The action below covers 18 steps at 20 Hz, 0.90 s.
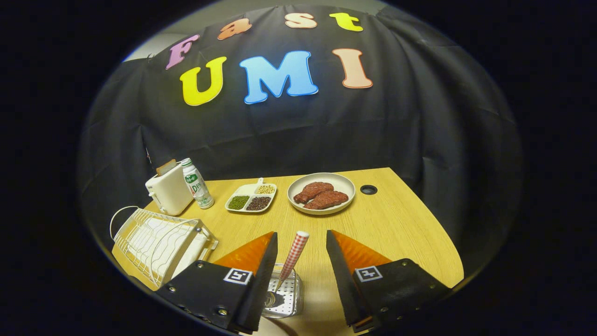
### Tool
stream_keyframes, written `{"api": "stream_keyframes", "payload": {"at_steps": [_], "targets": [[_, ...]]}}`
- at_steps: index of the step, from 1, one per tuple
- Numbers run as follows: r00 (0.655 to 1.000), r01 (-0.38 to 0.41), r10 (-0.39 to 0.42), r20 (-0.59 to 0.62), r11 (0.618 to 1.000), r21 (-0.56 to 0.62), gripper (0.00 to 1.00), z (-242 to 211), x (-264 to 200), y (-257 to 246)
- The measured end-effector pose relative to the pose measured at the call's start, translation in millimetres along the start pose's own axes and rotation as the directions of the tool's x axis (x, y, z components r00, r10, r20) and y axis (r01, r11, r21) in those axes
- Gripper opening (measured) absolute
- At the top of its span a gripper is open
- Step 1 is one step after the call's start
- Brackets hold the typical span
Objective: Take the plate from the dish rack, then take the spoon from the basket and place it into the plate.
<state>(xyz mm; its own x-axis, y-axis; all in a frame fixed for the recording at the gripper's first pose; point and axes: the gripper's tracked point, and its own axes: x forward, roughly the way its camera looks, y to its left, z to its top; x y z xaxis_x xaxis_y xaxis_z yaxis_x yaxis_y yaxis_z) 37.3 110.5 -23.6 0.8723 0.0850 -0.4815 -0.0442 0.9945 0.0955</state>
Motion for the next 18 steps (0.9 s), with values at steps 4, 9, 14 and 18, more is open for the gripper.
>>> {"api": "stream_keyframes", "payload": {"at_steps": [4,9,14,18], "targets": [[0.999,-0.012,0.013,-0.050,1.000,0.015,0.56,-11.7,10.2,8.7],[1.000,0.010,-0.010,0.007,1.000,0.028,0.10,6.2,-6.5,9.8],[1.000,-0.011,0.011,0.020,1.000,-0.009,0.05,4.5,-4.9,20.5],[0.998,-0.012,0.012,0.064,1.000,-0.010,0.05,21.1,-21.8,27.9]]}}
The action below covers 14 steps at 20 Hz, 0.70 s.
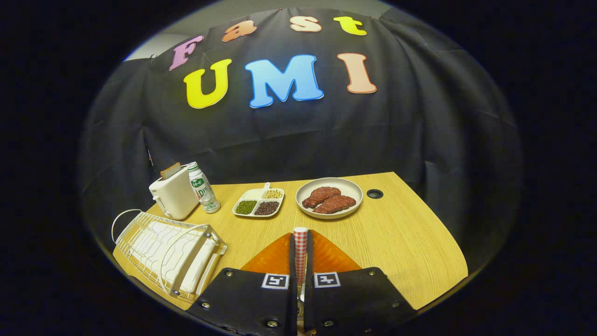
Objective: Take the plate from the dish rack, then take the spoon from the basket and place it into the plate.
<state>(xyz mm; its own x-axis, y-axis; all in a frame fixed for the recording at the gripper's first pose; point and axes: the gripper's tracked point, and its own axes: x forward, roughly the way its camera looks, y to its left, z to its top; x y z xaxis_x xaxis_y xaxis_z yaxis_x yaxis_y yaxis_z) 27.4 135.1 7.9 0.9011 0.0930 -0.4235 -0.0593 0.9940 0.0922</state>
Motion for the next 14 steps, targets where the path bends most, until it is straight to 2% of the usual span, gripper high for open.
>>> {"api": "stream_keyframes", "payload": {"at_steps": [8,14], "targets": [[0.997,-0.003,0.002,0.083,1.000,0.011,0.06,45.6,-30.3,11.7],[0.989,-0.002,0.004,0.151,1.000,-0.011,0.05,95.6,-79.0,24.0]]}}
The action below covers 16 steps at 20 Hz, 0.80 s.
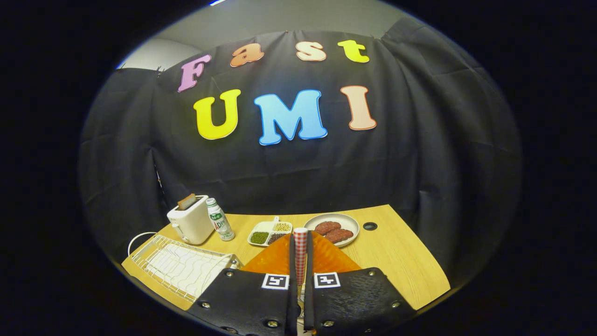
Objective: Take the plate from the dish rack, then take the spoon from the basket and place it into the plate.
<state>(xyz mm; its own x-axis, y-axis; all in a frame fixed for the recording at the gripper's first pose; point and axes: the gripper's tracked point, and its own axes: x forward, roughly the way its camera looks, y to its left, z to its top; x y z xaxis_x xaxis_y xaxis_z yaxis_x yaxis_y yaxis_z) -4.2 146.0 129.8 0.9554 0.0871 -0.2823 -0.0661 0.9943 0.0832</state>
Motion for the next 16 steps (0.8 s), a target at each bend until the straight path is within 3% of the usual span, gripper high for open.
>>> {"api": "stream_keyframes", "payload": {"at_steps": [6,16], "targets": [[0.999,-0.030,0.030,-0.022,0.999,0.029,0.05,14.8,-49.9,17.0],[0.989,-0.067,0.075,-0.129,0.995,0.069,0.05,-64.6,-82.9,54.4]]}}
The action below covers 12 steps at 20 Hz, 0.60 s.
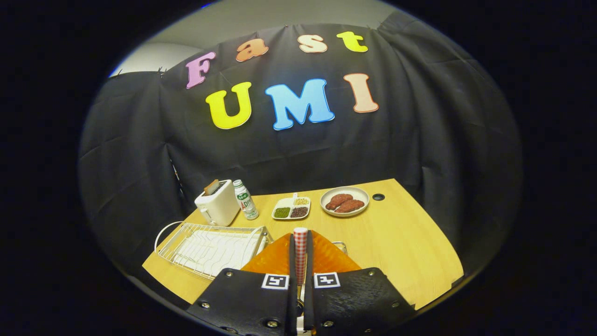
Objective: Take the plate from the dish rack, then take the spoon from the basket and place it into the plate.
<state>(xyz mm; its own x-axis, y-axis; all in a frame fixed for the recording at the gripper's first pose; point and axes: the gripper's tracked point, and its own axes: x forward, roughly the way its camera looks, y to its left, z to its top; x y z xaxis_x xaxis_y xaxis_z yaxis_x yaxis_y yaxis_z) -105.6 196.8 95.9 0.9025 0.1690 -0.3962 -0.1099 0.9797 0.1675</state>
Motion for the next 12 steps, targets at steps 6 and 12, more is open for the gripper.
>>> {"api": "stream_keyframes", "payload": {"at_steps": [6,12], "targets": [[0.994,-0.062,0.059,-0.092,0.997,-0.034,0.05,-51.4,11.2,17.4],[0.982,-0.095,0.086,-0.165,0.994,-0.046,0.05,-89.7,21.4,23.2]]}}
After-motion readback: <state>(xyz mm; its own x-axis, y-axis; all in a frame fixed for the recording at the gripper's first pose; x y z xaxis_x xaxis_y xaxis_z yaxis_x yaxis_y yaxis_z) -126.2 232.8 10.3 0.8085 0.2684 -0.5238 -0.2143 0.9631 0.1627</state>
